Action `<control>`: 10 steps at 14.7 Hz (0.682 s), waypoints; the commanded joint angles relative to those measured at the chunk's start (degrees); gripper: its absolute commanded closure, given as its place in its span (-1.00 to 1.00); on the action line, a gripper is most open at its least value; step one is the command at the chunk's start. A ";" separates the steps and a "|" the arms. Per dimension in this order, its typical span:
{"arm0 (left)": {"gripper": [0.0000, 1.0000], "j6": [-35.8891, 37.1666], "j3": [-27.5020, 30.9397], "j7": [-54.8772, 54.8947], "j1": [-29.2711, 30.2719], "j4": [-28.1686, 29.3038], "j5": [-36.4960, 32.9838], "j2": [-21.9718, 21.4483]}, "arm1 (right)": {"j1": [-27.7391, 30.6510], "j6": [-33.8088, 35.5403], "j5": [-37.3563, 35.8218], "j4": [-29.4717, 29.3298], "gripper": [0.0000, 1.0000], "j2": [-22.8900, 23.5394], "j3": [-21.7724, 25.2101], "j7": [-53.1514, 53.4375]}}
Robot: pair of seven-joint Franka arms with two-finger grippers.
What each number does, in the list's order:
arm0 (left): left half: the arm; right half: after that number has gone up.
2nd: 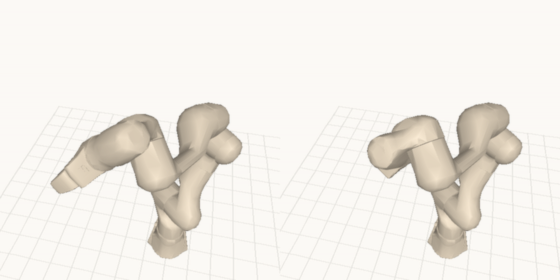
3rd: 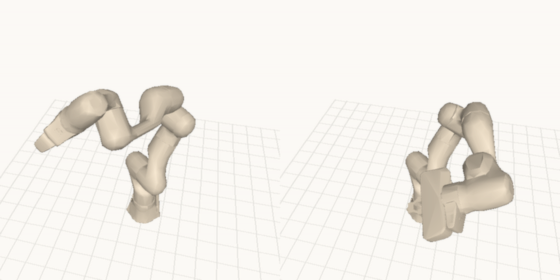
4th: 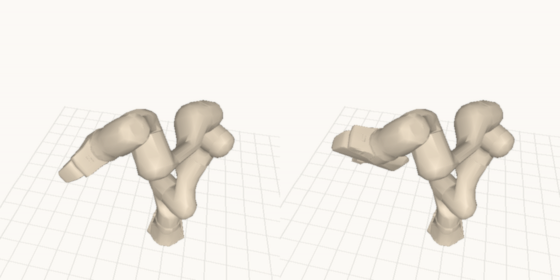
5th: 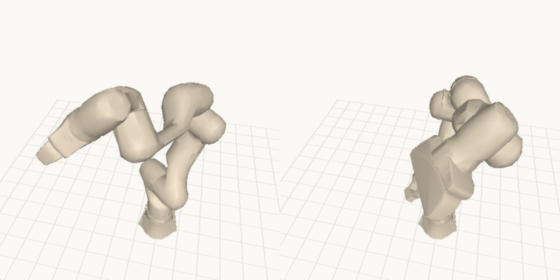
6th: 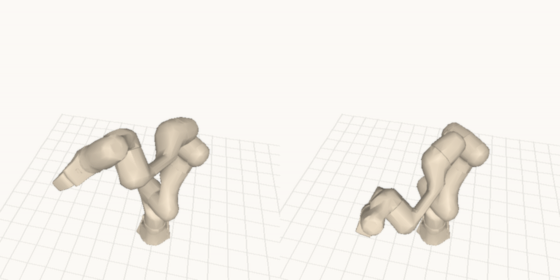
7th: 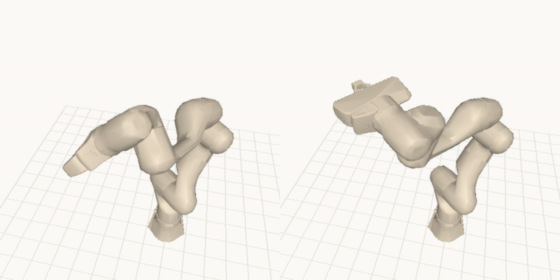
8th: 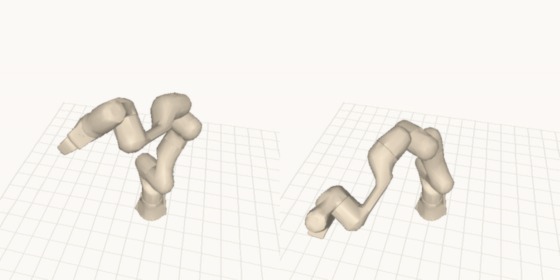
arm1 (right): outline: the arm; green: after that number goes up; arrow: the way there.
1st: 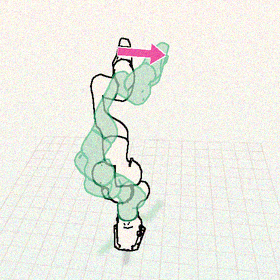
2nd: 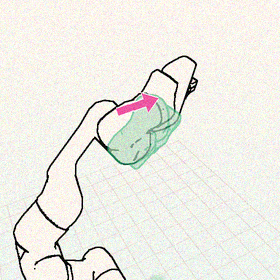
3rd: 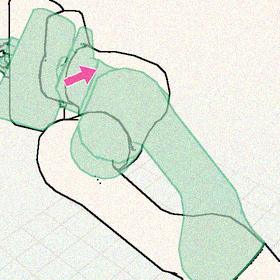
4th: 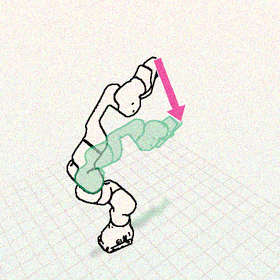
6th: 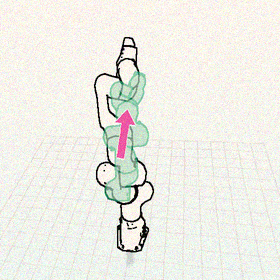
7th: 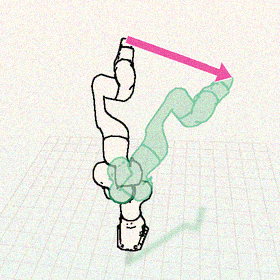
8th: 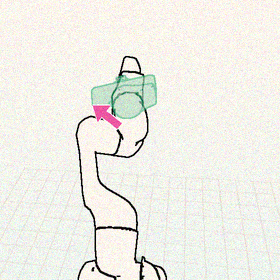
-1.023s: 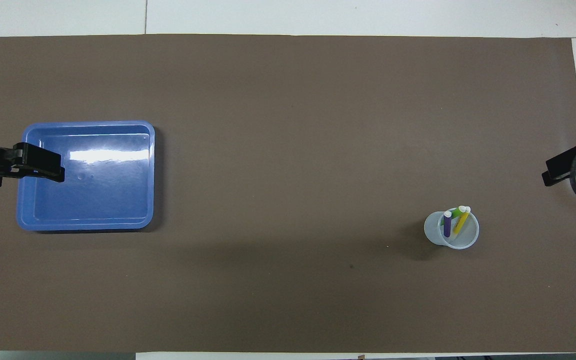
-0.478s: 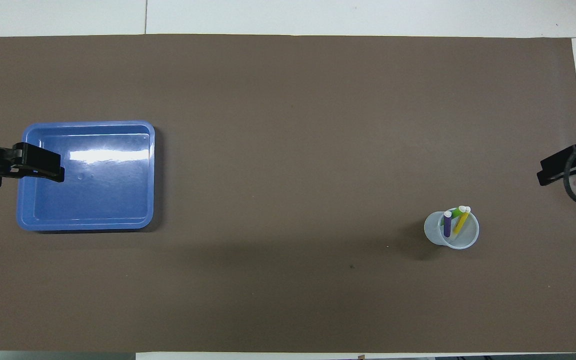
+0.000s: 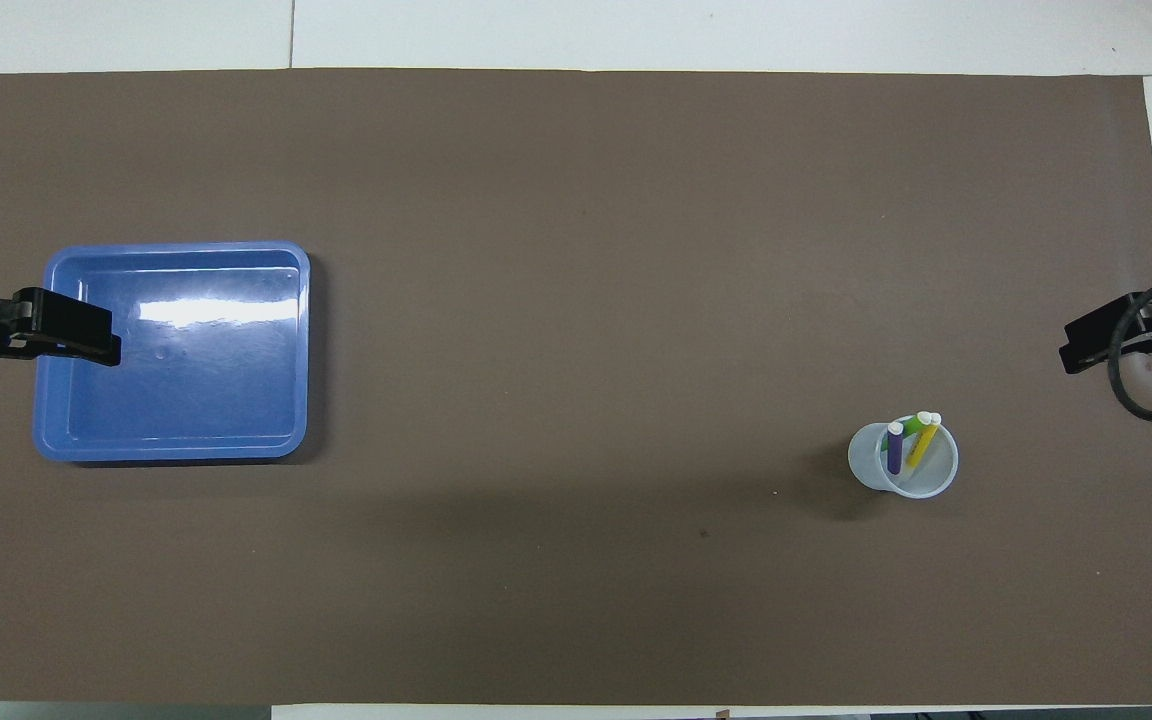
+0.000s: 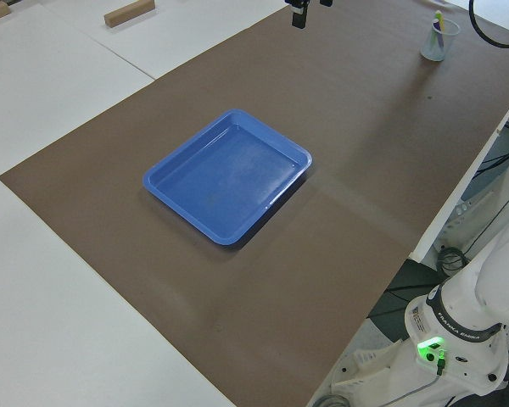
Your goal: Transfer and insert pens with both arms
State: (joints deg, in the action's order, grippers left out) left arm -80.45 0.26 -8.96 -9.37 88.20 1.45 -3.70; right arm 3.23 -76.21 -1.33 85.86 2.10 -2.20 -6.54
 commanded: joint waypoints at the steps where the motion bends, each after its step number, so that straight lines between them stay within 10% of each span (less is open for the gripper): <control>1: -1.00 -0.67 0.00 0.61 0.23 1.45 -0.31 -1.22 | -2.26 -0.87 0.02 1.76 -1.00 -1.83 2.02 0.21; 10: -1.00 -2.08 0.17 0.69 0.15 2.94 -0.31 -1.75 | -2.18 -1.22 -0.16 3.08 -1.00 -2.37 2.20 0.82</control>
State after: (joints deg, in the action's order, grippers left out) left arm -81.13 0.33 -8.95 -9.37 88.98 1.45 -3.78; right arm 1.01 -76.25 -1.33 87.80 0.25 -0.19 -6.53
